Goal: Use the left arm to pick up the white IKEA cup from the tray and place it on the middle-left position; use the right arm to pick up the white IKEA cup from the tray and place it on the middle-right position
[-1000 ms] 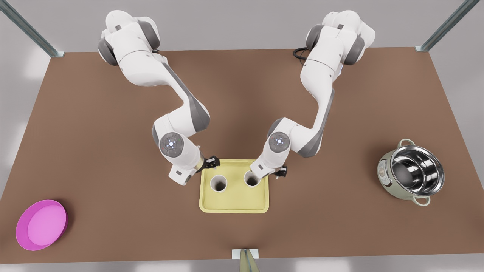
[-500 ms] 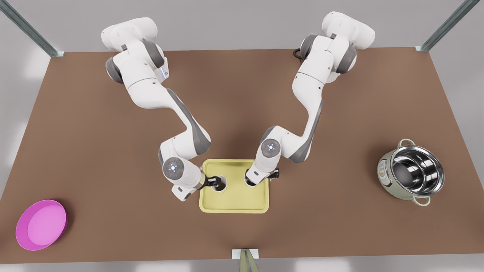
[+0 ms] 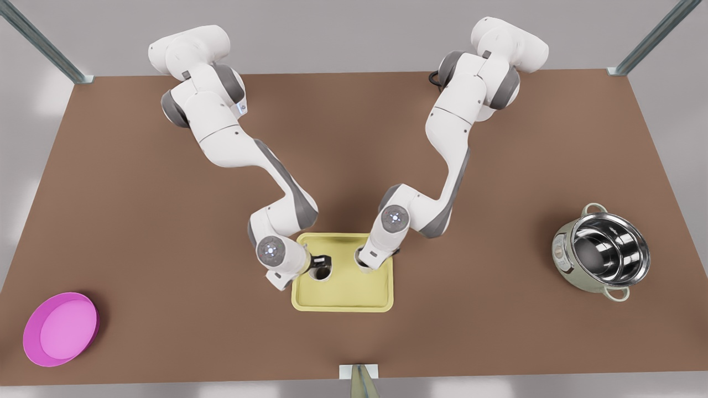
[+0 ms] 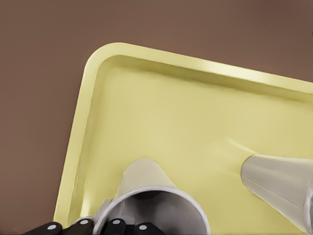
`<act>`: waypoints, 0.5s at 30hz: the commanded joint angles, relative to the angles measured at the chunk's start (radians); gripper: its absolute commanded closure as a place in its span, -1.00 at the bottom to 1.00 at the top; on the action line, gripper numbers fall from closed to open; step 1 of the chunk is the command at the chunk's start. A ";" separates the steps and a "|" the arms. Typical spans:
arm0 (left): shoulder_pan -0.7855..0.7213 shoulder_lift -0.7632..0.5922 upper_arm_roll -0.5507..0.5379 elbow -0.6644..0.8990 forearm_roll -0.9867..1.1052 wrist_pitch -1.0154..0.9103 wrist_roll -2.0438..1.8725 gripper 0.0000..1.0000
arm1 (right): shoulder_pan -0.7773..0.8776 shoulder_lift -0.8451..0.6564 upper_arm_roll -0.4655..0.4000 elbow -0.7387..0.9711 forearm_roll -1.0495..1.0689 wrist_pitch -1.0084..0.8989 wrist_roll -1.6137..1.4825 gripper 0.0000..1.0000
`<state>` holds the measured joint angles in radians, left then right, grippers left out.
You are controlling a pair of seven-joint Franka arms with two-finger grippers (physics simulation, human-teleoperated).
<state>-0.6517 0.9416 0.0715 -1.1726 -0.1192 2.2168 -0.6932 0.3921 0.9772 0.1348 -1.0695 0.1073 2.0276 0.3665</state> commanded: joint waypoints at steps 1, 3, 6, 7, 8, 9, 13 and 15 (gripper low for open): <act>0.006 -0.007 0.001 0.002 -0.008 -0.003 -0.071 0.58 | -0.001 -0.002 0.002 -0.018 0.002 -0.006 -0.001 -1.00; 0.023 -0.018 0.014 0.013 -0.004 -0.071 -0.060 0.64 | -0.001 -0.002 0.002 -0.021 0.002 -0.006 -0.003 -0.95; 0.138 -0.083 0.011 0.027 0.000 -0.163 -0.019 0.66 | -0.002 -0.002 0.002 -0.021 0.002 -0.020 0.000 -0.16; 0.196 -0.089 0.011 0.027 0.000 -0.172 0.013 0.66 | -0.004 -0.002 0.006 -0.021 0.003 -0.026 0.002 0.08; 0.274 -0.106 0.005 0.027 -0.010 -0.178 0.093 0.66 | -0.007 -0.002 0.006 -0.020 0.028 -0.038 0.000 0.41; 0.366 -0.112 0.004 0.028 -0.010 -0.241 0.311 0.66 | -0.007 -0.005 0.011 -0.012 0.032 -0.073 -0.003 0.82; 0.511 -0.084 0.001 0.010 -0.053 -0.243 0.814 0.69 | -0.009 -0.015 0.006 -0.006 0.029 -0.138 -0.008 1.00; 0.511 -0.057 0.002 0.008 -0.046 -0.244 0.827 0.69 | -0.022 -0.034 0.006 0.013 0.029 -0.210 -0.012 1.00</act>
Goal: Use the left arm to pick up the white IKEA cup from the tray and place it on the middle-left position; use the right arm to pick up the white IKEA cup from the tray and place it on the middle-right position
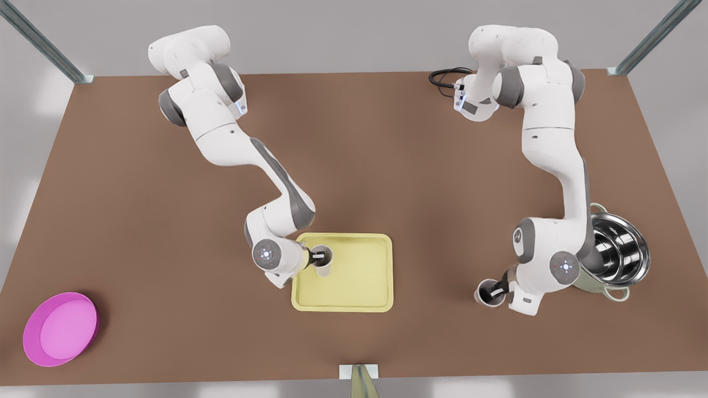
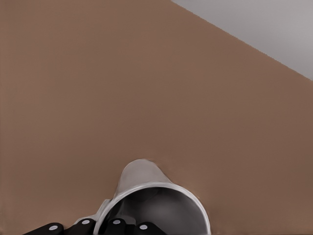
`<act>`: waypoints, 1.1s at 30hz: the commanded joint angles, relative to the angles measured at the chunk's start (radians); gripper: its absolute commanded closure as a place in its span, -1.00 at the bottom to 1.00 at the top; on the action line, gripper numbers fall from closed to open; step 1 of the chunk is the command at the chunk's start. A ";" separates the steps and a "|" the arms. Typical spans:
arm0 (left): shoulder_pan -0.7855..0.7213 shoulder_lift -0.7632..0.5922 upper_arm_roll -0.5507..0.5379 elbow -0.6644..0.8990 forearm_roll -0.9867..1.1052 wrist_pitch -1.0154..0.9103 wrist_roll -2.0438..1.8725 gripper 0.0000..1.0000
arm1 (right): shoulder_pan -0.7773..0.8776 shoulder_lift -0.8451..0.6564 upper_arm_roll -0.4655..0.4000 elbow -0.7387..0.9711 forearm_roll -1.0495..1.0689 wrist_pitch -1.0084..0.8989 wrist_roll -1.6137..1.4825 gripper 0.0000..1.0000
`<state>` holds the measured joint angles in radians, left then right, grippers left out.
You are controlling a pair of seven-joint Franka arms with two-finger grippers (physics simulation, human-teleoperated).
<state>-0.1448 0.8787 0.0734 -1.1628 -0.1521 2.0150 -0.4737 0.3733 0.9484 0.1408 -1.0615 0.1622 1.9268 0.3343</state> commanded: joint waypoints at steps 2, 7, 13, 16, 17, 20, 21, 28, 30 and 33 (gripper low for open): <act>0.004 0.025 -0.001 -0.001 -0.027 -0.042 0.603 0.69 | -0.033 -0.053 0.000 0.005 -0.027 -0.192 -0.041 1.00; 0.001 0.034 -0.007 0.000 -0.026 0.002 0.647 0.64 | -0.209 -0.138 -0.006 0.005 -0.036 -0.440 -0.270 1.00; -0.006 0.037 -0.007 0.000 -0.018 0.001 0.679 -1.00 | -0.315 -0.089 -0.038 0.000 -0.038 -0.620 -0.459 1.00; -0.004 0.025 0.000 0.000 -0.014 -0.013 0.676 -1.00 | -0.344 -0.048 -0.041 -0.003 -0.066 -0.620 -0.526 1.00; -0.001 0.010 0.003 0.000 0.006 -0.033 0.678 -1.00 | -0.346 -0.043 -0.044 0.000 -0.070 -0.609 -0.540 1.00; 0.004 -0.305 0.037 -0.005 0.006 -0.429 0.547 -1.00 | -0.379 -0.048 -0.060 0.028 -0.072 -0.603 -0.567 1.00; 0.002 -0.403 0.036 -0.032 0.009 -0.498 0.549 -1.00 | -0.383 -0.050 -0.063 0.043 -0.072 -0.601 -0.586 1.00; -0.013 -0.710 0.019 -0.486 0.095 -0.257 0.547 -1.00 | -0.425 -0.048 -0.067 0.072 -0.109 -0.419 -0.722 1.00; -0.015 -0.701 0.017 -0.477 0.092 -0.252 0.535 -1.00 | -0.441 -0.033 -0.066 0.071 -0.110 -0.376 -0.775 1.00; -0.018 -0.666 0.014 -0.431 0.089 -0.245 0.515 -1.00 | -0.441 -0.013 -0.076 0.069 -0.110 -0.310 -0.813 1.00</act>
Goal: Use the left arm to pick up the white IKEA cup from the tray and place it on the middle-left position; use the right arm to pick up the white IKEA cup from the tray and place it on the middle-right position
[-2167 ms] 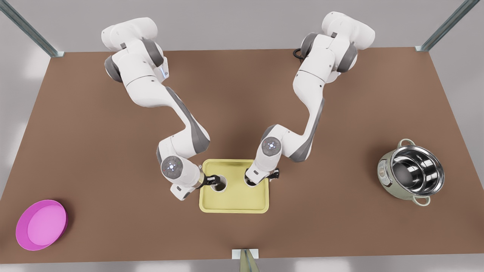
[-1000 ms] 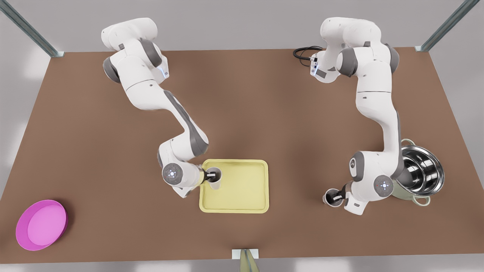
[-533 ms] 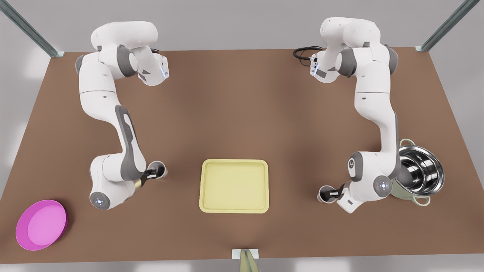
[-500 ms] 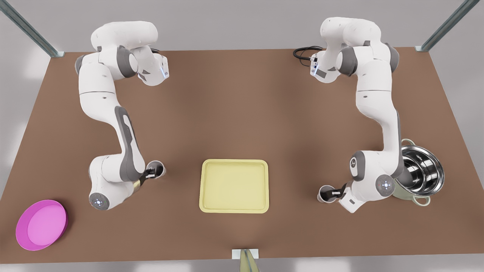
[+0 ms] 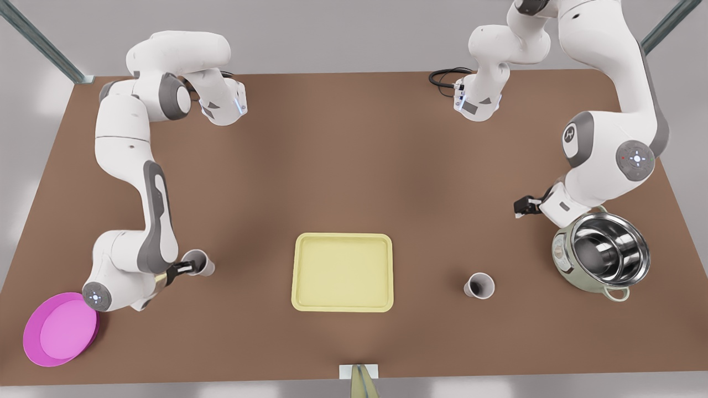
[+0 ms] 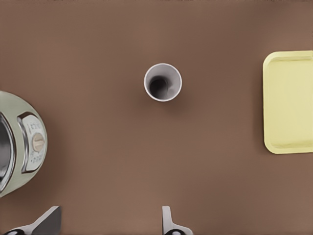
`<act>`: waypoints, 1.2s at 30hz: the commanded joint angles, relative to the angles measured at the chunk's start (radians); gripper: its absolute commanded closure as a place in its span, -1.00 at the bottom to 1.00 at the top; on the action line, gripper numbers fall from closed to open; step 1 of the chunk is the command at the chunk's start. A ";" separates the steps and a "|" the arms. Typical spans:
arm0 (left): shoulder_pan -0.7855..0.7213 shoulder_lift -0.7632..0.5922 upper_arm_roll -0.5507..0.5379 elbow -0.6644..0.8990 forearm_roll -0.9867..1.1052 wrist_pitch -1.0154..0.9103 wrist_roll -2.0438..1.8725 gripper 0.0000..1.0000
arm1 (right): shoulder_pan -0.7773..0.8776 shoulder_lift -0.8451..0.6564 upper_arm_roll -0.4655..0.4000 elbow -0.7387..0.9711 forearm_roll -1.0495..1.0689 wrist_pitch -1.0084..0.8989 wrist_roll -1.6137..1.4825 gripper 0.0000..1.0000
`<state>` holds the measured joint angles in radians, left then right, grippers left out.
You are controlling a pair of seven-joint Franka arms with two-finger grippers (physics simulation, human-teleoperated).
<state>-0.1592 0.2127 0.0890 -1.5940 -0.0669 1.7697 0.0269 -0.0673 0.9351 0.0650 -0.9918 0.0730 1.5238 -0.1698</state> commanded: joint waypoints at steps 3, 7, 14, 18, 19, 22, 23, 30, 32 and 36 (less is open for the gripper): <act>-0.011 0.039 -0.002 0.054 -0.001 -0.007 0.011 -1.00 | 0.000 0.021 -0.004 -0.001 -0.021 0.107 -0.310 1.00; -0.010 0.037 -0.002 0.054 -0.002 -0.009 0.011 -1.00 | 0.006 0.039 -0.001 -0.001 -0.055 0.128 -0.313 1.00; -0.005 0.051 0.000 0.052 0.001 0.022 0.014 -1.00 | 0.007 0.059 -0.001 -0.001 -0.056 0.174 -0.329 1.00; -0.005 0.053 0.000 0.051 0.004 0.022 0.013 -1.00 | 0.007 0.057 0.004 -0.001 -0.055 0.205 -0.326 -0.12; -0.005 0.053 0.000 0.051 0.004 0.022 0.013 -1.00 | 0.007 0.057 0.004 -0.001 -0.055 0.205 -0.324 -0.17; -0.006 0.053 0.000 0.051 0.006 0.022 0.011 -1.00 | 0.007 0.057 0.004 -0.001 -0.055 0.205 -0.324 -0.21; -0.006 0.053 0.000 0.051 0.006 0.022 0.011 -1.00 | 0.007 0.057 0.004 -0.001 -0.055 0.205 -0.326 -0.21; -0.006 0.056 0.000 0.051 0.001 0.022 0.011 -1.00 | 0.007 0.053 -0.001 -0.001 -0.048 0.165 -0.324 -0.44; -0.005 0.056 0.001 0.052 -0.001 0.022 0.011 -1.00 | 0.006 0.016 0.016 -0.001 -0.045 0.043 -0.318 -0.46; -0.005 0.056 0.001 0.052 -0.001 0.022 0.011 -1.00 | 0.006 -0.119 0.047 -0.001 0.151 -0.355 -0.085 -0.74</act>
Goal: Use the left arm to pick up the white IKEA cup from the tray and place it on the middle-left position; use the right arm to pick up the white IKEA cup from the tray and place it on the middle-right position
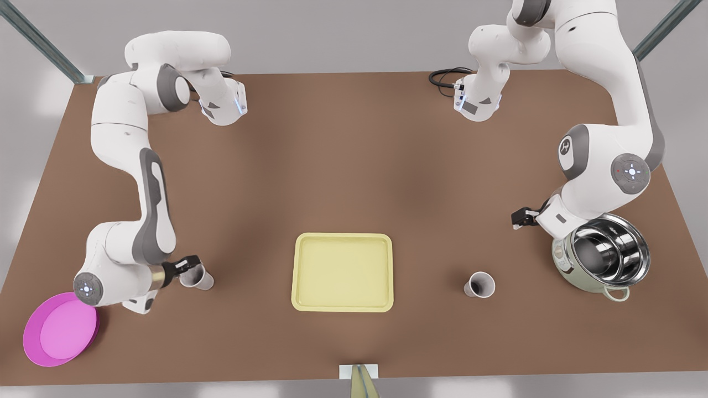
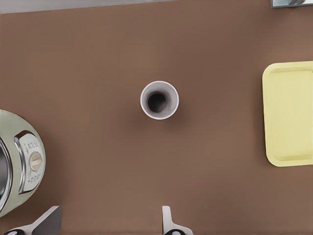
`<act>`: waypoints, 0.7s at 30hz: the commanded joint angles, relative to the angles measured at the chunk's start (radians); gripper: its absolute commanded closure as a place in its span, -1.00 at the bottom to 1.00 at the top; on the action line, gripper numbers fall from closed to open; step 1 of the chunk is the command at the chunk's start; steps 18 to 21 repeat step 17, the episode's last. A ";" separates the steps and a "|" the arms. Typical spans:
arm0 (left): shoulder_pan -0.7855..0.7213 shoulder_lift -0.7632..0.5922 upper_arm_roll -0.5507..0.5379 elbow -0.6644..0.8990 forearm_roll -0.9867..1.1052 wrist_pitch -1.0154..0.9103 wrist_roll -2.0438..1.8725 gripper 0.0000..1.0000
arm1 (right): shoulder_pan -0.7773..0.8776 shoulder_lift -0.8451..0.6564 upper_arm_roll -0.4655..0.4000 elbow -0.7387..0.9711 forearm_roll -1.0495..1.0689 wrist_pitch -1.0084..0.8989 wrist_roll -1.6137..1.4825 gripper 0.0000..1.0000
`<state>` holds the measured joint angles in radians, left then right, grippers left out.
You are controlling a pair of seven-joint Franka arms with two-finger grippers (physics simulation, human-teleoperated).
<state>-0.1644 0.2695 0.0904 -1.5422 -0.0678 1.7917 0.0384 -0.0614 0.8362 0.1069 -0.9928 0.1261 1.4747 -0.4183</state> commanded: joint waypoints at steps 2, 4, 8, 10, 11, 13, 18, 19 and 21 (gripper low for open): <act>0.000 -0.003 0.002 0.004 0.000 0.000 0.001 -1.00 | 0.000 -0.052 0.016 0.002 0.161 -0.330 0.257 -0.78; -0.001 -0.003 0.002 0.004 0.002 0.000 0.001 -1.00 | 0.084 -0.169 0.027 0.000 -0.012 -0.226 0.294 -0.80; -0.001 -0.003 0.002 0.004 0.000 0.000 0.001 -1.00 | 0.253 -0.529 0.030 -0.419 -0.085 0.057 0.578 -0.76; -0.001 -0.006 0.002 0.004 0.000 -0.002 0.001 -1.00 | 0.245 -0.694 0.022 -0.711 -0.060 0.312 0.566 -1.00; -0.001 -0.006 0.002 0.004 0.000 -0.002 0.001 -1.00 | 0.244 -0.692 0.019 -0.704 -0.062 0.314 0.556 -1.00; -0.001 -0.004 0.002 0.004 0.000 -0.002 0.001 -1.00 | 0.193 -0.669 0.019 -0.681 -0.066 0.314 0.490 -1.00; -0.001 -0.004 0.002 0.004 -0.001 0.000 0.001 -1.00 | 0.181 -0.669 0.019 -0.678 -0.066 0.314 0.481 -1.00; -0.001 -0.004 0.002 0.004 -0.001 0.000 0.001 -1.00 | 0.181 -0.669 0.019 -0.678 -0.066 0.314 0.481 -1.00; -0.001 -0.004 0.002 0.004 -0.001 0.000 0.001 -1.00 | 0.181 -0.669 0.019 -0.678 -0.066 0.314 0.481 -1.00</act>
